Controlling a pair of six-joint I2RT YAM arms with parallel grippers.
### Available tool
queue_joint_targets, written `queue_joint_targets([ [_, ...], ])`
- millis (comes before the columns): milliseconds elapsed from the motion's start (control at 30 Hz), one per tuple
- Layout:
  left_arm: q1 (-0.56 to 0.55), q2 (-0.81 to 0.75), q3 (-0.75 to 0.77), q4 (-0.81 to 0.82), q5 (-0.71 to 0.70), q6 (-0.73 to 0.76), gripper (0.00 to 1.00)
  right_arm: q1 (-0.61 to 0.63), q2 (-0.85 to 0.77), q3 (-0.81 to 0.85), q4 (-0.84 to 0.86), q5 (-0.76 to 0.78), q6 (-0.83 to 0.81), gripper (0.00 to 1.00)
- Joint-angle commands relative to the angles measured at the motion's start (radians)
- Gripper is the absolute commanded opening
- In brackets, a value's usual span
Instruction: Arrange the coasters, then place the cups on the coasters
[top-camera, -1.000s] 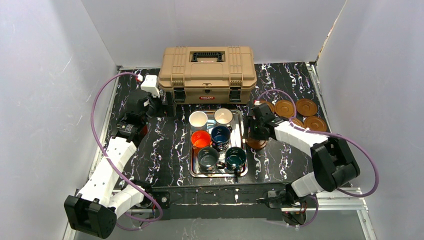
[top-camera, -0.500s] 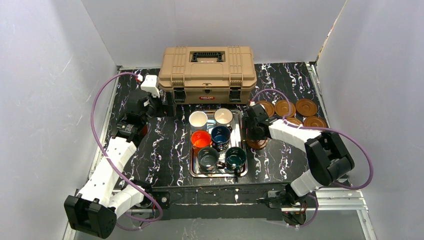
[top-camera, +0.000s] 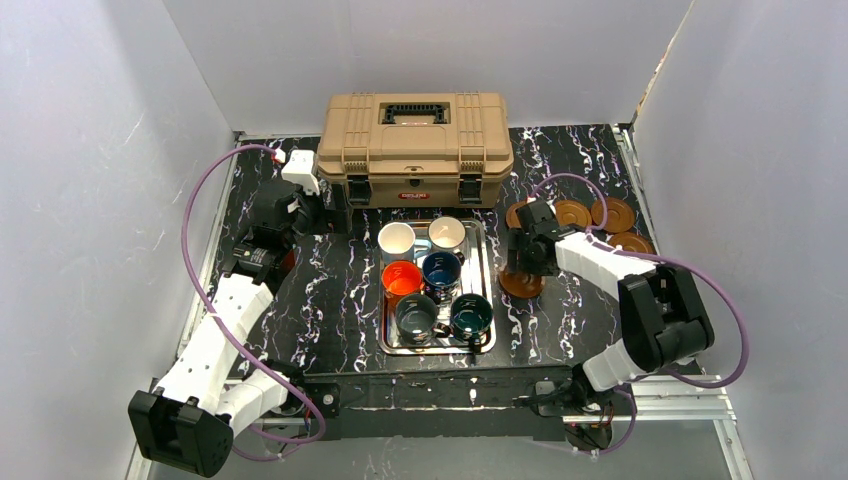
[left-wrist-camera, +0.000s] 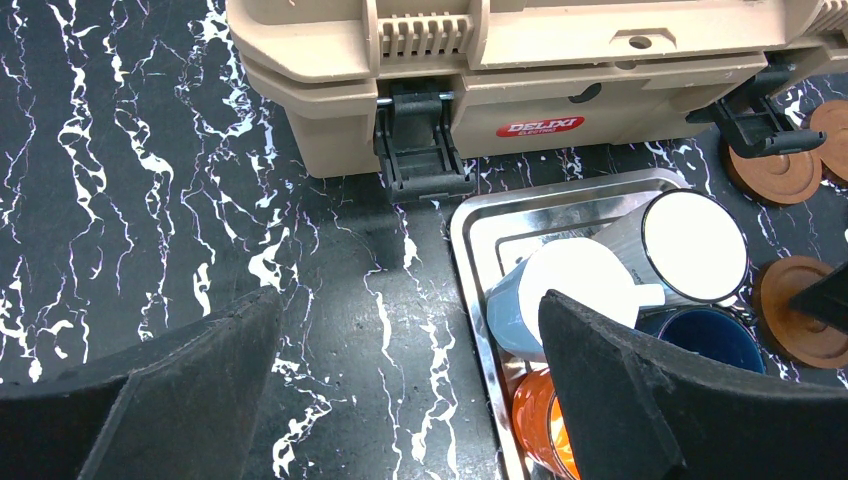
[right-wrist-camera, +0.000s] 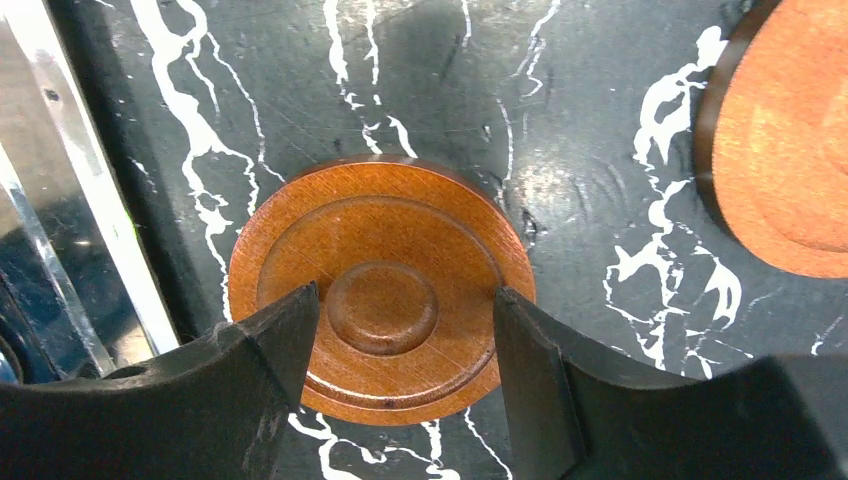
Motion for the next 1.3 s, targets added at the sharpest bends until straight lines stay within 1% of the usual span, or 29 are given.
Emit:
queue_joint_targets([
  [0, -0.003, -0.017, -0.003, 0.004, 0.0, -0.002, 0.98, -0.019, -0.049, -0.004, -0.028, -0.024, -0.03, 0.73],
  [167, -0.004, -0.014, -0.003, 0.004, 0.0, -0.001, 0.98, -0.009, -0.105, 0.015, -0.045, -0.033, -0.048, 0.73],
  [367, -0.004, -0.01, -0.003, 0.008, 0.005, -0.004, 0.98, 0.041, -0.139, 0.025, -0.058, -0.048, -0.037, 0.74],
  [533, -0.004, -0.009, -0.005, 0.007, 0.005, -0.004, 0.98, 0.091, -0.087, 0.01, -0.05, -0.013, -0.014, 0.75],
  [767, -0.004, -0.004, -0.003, 0.004, 0.005, -0.005, 0.98, 0.156, -0.023, 0.041, -0.066, 0.062, -0.012, 0.74],
  [967, -0.004, -0.003, -0.003, 0.004, 0.003, -0.004, 0.98, 0.171, 0.022, 0.046, -0.078, 0.103, -0.002, 0.69],
  [1267, -0.004, -0.004, -0.003, 0.004, 0.0, -0.005, 0.98, 0.172, 0.051, 0.041, -0.095, 0.165, 0.008, 0.65],
])
